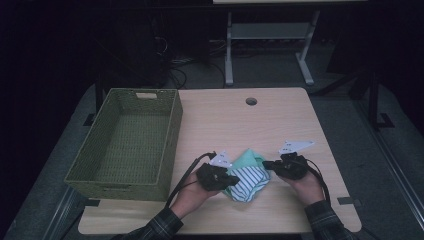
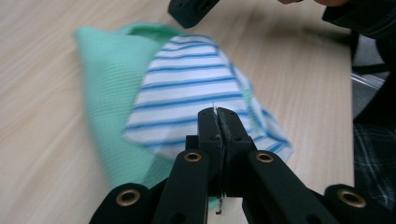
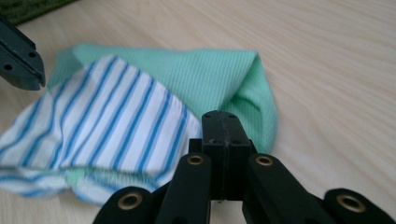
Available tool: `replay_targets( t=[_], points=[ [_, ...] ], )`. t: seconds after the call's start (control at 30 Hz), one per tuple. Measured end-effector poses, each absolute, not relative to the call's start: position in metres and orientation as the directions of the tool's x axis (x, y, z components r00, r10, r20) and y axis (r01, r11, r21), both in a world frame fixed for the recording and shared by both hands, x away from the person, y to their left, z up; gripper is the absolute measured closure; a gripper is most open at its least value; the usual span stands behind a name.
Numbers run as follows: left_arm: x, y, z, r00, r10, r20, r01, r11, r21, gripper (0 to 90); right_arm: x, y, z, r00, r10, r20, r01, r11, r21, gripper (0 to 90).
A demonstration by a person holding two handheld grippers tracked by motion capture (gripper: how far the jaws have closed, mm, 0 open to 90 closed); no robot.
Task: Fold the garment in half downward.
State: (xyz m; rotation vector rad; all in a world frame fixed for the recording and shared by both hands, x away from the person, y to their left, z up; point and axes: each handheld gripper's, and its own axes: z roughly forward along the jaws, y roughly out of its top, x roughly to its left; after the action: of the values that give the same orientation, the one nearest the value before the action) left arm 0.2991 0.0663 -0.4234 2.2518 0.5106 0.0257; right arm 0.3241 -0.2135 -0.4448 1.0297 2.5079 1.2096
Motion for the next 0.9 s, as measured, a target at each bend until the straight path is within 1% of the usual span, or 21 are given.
replay_targets(
  t=[0.23,0.33,0.63,0.7,0.73,0.87,0.9],
  points=[
    [0.305,0.086,-0.424,0.881,0.456,-0.122,0.398,-0.579,0.712,88.7,0.343,-0.199,-0.441,-0.756,0.643,0.123,0.499,0.443,0.745,90.0],
    [0.308,0.091,-0.425,0.868,0.481,-0.121,0.416,-0.573,0.706,88.6,0.351,-0.191,-0.439,-0.765,0.634,0.113,0.479,0.443,0.758,90.0],
    [0.314,0.087,-0.438,0.87,0.482,-0.106,0.421,-0.612,0.669,88.6,0.371,-0.159,-0.446,-0.793,0.596,0.126,0.469,0.465,0.751,90.0],
    [0.314,0.085,-0.442,0.865,0.491,-0.098,0.426,-0.619,0.659,88.6,0.373,-0.153,-0.451,-0.797,0.592,0.116,0.467,0.484,0.74,90.0],
    [0.316,0.085,-0.443,0.872,0.482,-0.08,0.415,-0.643,0.644,88.7,0.374,-0.151,-0.454,-0.802,0.588,0.107,0.463,0.498,0.733,90.0],
    [0.318,0.084,-0.45,0.872,0.487,-0.06,0.416,-0.67,0.615,88.8,0.377,-0.148,-0.466,-0.796,0.595,0.109,0.488,0.524,0.698,90.0],
    [0.319,0.084,-0.451,0.871,0.488,-0.058,0.419,-0.675,0.607,89.1,0.378,-0.148,-0.468,-0.799,0.591,0.114,0.483,0.517,0.706,90.0]
  ],
)
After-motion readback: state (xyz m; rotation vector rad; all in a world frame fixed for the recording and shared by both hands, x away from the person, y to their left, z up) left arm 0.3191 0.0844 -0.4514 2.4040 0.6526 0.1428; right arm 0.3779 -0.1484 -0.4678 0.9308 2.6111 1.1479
